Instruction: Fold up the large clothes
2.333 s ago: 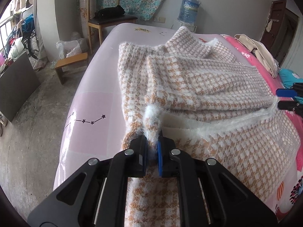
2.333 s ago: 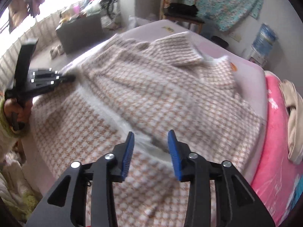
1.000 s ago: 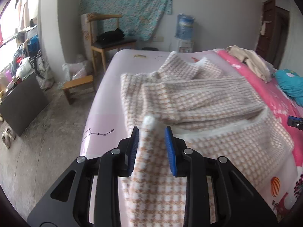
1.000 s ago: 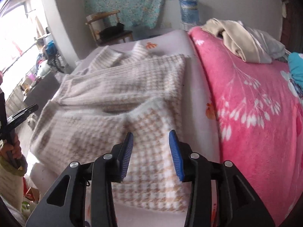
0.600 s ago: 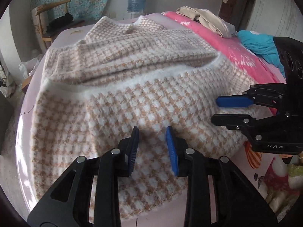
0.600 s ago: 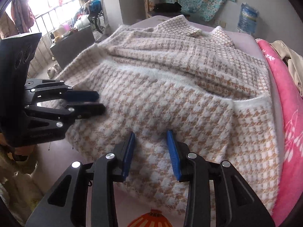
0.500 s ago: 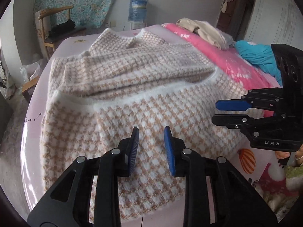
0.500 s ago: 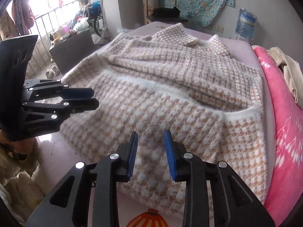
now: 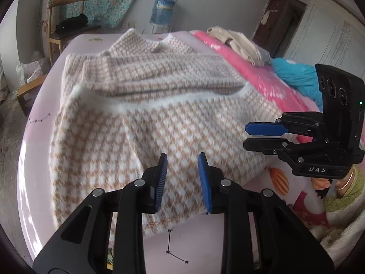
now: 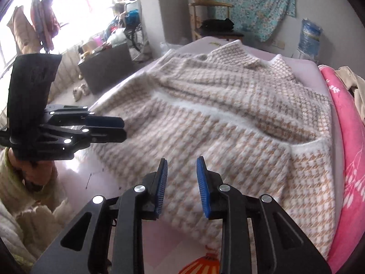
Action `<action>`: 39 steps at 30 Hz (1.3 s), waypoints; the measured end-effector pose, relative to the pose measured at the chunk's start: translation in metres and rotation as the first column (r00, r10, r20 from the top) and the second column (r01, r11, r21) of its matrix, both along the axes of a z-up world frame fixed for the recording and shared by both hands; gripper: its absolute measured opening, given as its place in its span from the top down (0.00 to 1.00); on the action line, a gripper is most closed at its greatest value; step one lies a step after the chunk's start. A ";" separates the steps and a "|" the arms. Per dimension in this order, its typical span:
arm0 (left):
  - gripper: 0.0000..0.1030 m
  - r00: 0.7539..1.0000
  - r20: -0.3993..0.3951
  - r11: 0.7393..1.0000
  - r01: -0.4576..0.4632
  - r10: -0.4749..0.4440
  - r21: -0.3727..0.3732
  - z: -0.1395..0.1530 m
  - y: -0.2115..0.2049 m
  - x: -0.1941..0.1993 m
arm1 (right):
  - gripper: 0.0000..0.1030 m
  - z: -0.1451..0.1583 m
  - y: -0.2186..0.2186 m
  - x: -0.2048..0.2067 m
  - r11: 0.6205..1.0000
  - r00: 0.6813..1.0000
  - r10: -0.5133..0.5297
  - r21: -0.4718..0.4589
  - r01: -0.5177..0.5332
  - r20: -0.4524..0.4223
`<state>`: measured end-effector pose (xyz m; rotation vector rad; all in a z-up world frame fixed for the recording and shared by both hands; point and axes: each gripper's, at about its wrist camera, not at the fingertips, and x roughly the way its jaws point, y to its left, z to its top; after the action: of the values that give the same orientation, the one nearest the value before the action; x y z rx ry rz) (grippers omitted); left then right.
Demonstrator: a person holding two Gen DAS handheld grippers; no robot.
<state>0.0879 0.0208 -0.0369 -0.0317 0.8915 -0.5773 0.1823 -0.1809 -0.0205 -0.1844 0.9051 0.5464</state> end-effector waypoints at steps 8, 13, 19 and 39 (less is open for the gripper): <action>0.74 0.999 0.038 1.000 -0.026 0.026 0.015 0.006 0.003 -0.018 | 0.74 0.003 0.002 -0.018 0.999 0.999 -0.031 -0.018 0.032 0.024; 0.71 0.998 -0.002 0.996 -0.065 0.065 0.056 -0.024 -0.004 -0.015 | 0.74 -0.028 0.014 -0.024 0.998 0.999 -0.044 -0.043 0.044 0.020; 0.72 0.987 -0.015 0.985 -0.160 0.161 0.058 -0.019 0.038 -0.015 | 0.75 -0.012 -0.025 -0.033 0.976 0.980 -0.198 -0.088 0.200 0.034; 0.63 0.930 -0.077 0.933 -0.359 0.359 0.016 -0.016 0.088 0.032 | 0.66 -0.020 -0.155 -0.012 0.808 0.807 -0.588 0.010 0.589 -0.047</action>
<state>0.1201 0.1083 -0.0526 -0.2144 0.9356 -0.2336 0.1706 -0.3362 -0.0407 0.1367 0.9382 -0.0245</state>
